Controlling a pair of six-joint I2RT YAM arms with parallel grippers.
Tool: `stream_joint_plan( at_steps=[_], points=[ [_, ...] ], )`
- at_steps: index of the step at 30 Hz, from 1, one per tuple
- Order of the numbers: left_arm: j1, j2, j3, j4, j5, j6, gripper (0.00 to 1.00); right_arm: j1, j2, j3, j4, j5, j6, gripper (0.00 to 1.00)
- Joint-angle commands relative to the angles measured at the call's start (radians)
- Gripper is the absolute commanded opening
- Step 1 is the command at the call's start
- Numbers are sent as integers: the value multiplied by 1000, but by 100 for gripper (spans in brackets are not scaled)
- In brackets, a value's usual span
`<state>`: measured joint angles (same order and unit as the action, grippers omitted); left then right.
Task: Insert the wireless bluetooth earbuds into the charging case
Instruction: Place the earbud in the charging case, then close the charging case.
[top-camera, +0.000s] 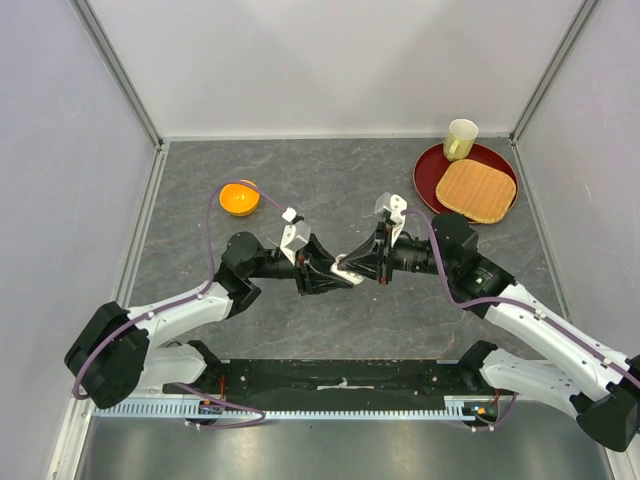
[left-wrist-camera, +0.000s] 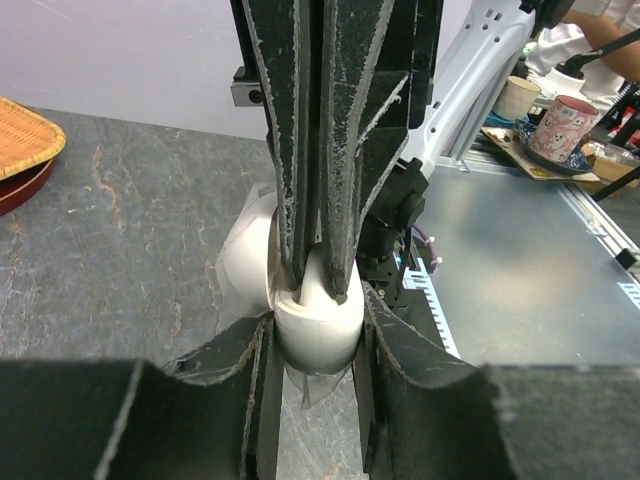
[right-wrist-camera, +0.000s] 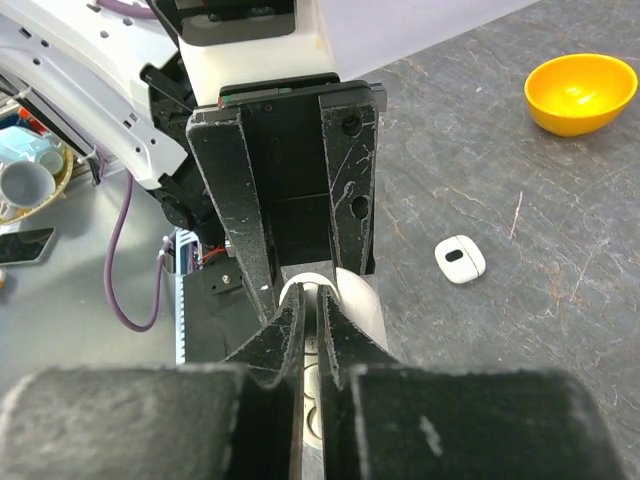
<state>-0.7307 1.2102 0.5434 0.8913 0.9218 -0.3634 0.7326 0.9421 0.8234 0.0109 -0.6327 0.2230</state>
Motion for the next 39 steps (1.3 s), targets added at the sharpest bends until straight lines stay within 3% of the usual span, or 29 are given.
stream_joint_plan(
  at_steps=[1,11,18,21,25,28,29,31,39],
  points=[
    [-10,-51,3,112,-61,12,2,24,24,22,-80,30,-47,11],
    [-10,-61,-7,81,-58,34,2,22,-62,17,-74,137,-34,40],
    [-10,-73,-14,46,-58,57,2,24,-112,8,13,177,21,46],
    [-10,-81,-17,23,-67,75,2,22,-152,-21,61,223,42,53],
    [-10,-92,-23,-8,-83,98,2,21,-196,-41,69,382,71,63],
    [-10,-104,-28,-23,-93,115,2,22,-189,-35,37,594,134,76],
    [-10,-109,-30,-23,-95,119,2,22,-178,-24,-4,688,151,77],
    [-10,-113,-34,-26,-98,124,2,22,-119,28,-63,709,170,77],
    [-10,-135,-30,-49,-107,149,2,22,63,123,-149,565,157,77]
  ],
)
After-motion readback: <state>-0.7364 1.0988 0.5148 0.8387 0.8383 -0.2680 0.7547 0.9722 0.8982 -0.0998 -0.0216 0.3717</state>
